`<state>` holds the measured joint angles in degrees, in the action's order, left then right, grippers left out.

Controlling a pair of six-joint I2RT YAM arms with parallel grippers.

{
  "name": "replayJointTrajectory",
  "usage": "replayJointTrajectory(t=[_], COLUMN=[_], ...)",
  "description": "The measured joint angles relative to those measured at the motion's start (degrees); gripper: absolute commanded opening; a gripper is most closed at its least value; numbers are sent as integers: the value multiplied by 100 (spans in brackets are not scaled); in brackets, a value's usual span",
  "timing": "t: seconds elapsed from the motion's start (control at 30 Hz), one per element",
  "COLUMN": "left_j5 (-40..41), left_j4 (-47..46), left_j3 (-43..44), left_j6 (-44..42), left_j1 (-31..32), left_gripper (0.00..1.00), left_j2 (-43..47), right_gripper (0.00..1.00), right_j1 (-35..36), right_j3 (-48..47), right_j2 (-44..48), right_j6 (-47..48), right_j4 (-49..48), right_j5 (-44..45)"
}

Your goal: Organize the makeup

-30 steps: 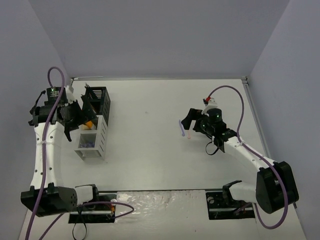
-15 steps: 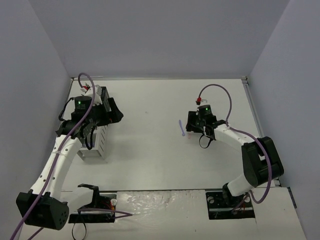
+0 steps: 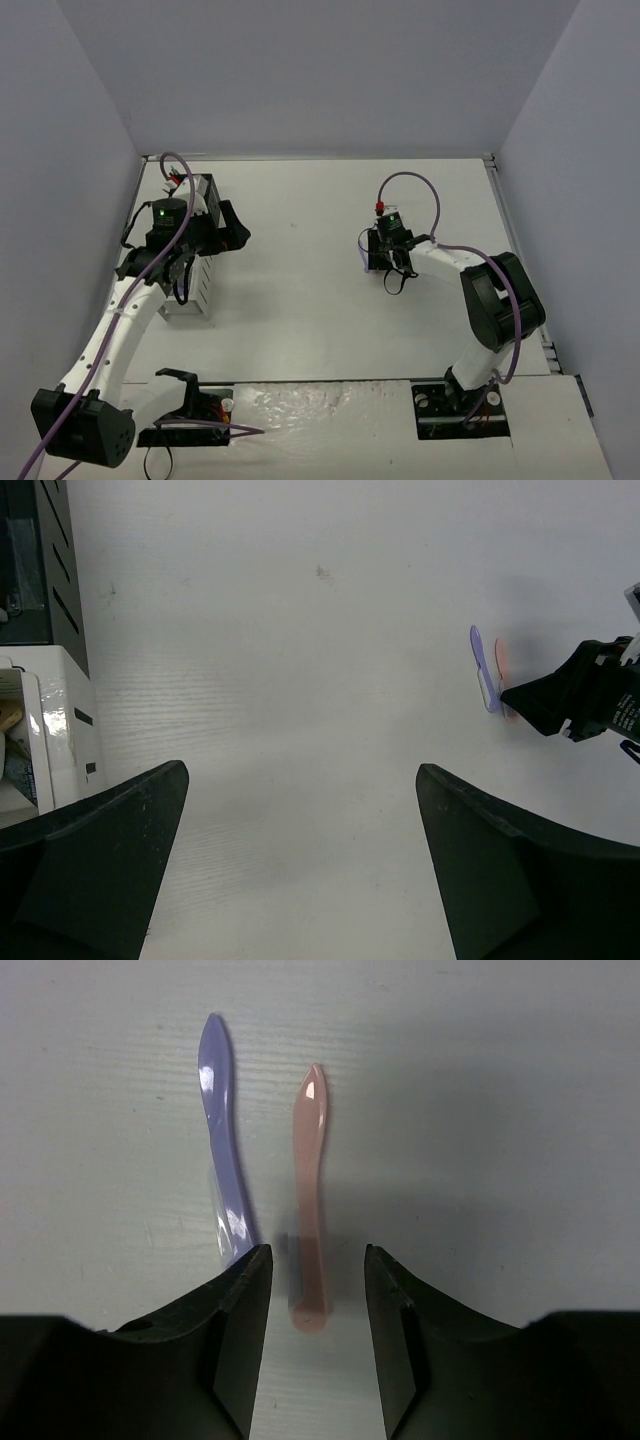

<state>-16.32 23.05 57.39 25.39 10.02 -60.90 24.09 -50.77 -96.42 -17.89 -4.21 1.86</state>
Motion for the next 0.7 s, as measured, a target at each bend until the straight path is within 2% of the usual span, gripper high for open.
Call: replayJointTrajectory(t=[0.2, 0.4, 0.47, 0.7], left_j5=[-35, -70, -78, -135], left_j4=[-20, -24, -24, -144], left_j3=[0, 0, 0, 6], left_j6=[32, 42, 54, 329], left_j1=[0, 4, 31, 550], left_gripper=[97, 97, 97, 97], left_j2=[15, 15, 15, -44], right_gripper=[35, 4, 1, 0], right_j1=[115, 112, 112, 507], right_j3=[-56, -91, -93, -68], right_j2=[-159, -200, -202, 57], right_j6=[4, -21, -23, 149], right_j4=[73, 99, 110, 232], right_j5=[188, 323, 357, 629])
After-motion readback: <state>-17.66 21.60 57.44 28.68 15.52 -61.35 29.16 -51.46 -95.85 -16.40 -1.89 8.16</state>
